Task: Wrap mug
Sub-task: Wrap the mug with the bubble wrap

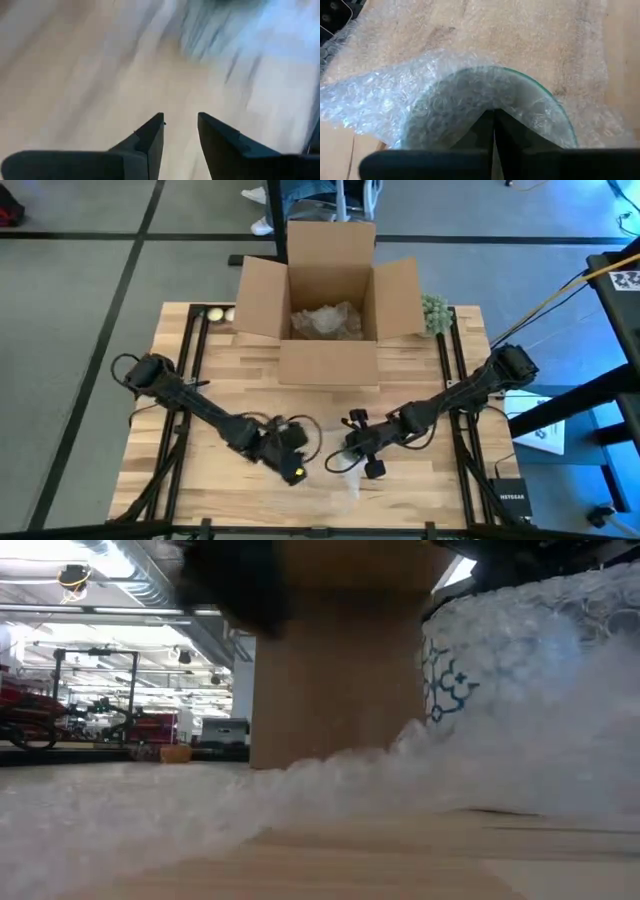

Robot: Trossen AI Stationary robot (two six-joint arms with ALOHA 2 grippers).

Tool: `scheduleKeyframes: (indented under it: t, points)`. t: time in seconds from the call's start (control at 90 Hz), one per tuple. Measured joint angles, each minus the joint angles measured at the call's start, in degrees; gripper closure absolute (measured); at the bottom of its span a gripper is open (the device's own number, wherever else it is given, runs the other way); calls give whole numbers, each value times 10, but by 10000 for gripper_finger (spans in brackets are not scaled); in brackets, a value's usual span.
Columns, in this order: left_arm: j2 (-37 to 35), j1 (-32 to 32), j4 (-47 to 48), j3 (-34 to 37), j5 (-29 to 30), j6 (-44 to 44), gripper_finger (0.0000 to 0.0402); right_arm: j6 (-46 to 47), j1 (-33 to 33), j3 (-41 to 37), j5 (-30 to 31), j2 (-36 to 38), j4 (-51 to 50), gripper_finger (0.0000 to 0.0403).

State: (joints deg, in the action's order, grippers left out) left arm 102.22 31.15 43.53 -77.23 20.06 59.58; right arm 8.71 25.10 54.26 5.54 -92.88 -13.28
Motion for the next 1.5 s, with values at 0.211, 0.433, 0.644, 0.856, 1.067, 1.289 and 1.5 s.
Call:
scheduleKeyframes:
  t: [0.211, 0.433, 0.644, 0.856, 1.067, 1.289, 1.5]
  points:
    - [9, 63, 29, 63, -34, 185, 298, -1, 0, 0, 0, 0, 0, 402]
    - [9, 96, -27, 122, -34, 255, 298, -2, 0, 0, 0, 0, 2, 402]
    - [9, 89, -144, 190, 14, 248, 298, -2, 0, 0, 13, 0, 2, 402]
    - [7, 68, -229, 224, 40, 216, 326, -2, 0, 1, 14, 0, 2, 402]
    - [10, 46, -266, 189, 76, 119, 395, -2, 0, 1, 14, 0, 2, 402]
    - [5, 12, -268, 108, 124, -18, 401, -12, 0, 1, 24, 0, 3, 402]
    - [5, -20, -408, 71, 124, -200, 402, -12, 0, 1, 30, 0, 15, 402]
